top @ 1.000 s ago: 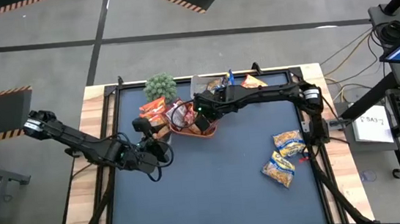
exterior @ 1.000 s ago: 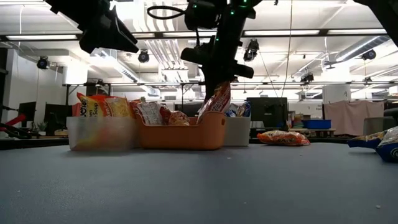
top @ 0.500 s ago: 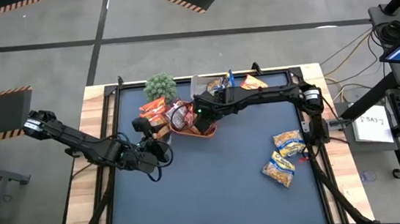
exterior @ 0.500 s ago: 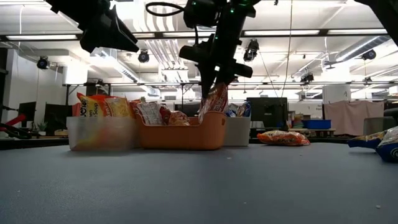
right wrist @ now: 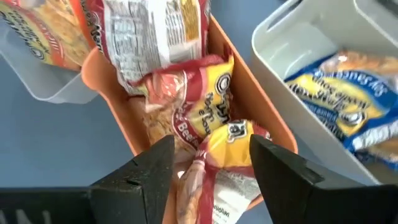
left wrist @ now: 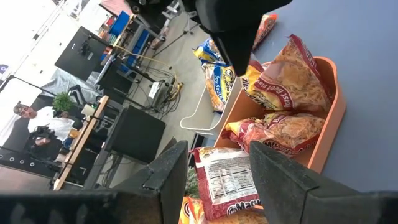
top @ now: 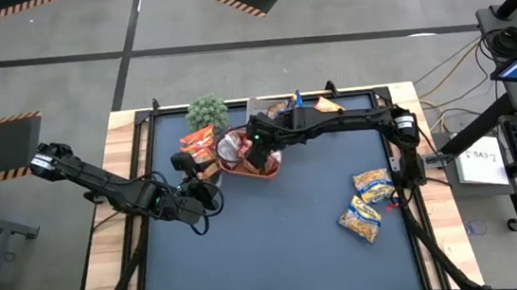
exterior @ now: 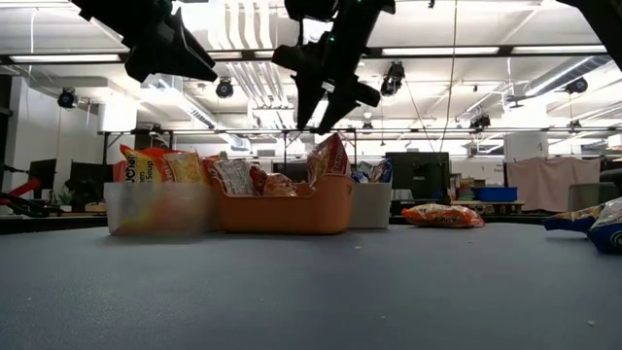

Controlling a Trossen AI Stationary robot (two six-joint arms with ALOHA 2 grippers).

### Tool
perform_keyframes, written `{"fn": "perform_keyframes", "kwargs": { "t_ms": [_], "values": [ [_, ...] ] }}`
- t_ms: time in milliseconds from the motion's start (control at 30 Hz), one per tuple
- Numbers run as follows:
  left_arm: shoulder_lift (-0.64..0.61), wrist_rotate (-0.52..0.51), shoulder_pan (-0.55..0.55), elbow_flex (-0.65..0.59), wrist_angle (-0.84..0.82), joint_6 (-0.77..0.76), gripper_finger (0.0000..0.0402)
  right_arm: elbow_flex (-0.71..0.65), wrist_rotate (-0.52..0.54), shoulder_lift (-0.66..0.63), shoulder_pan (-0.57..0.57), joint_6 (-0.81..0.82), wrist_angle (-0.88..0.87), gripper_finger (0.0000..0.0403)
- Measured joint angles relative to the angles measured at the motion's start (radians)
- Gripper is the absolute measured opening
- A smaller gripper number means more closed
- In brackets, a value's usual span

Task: Sort Maruchan noodles
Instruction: Put the red noodle pack into the orange bin

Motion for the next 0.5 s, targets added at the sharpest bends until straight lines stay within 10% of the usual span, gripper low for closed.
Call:
{"fn": "perform_keyframes", "kwargs": {
  "t_ms": [500],
  "values": [
    [0.0,0.0,0.0,0.0,0.0,0.003,0.0155,-0.118,0.112,0.004,0.021,-0.093,0.101,0.0013]
  ]
}}
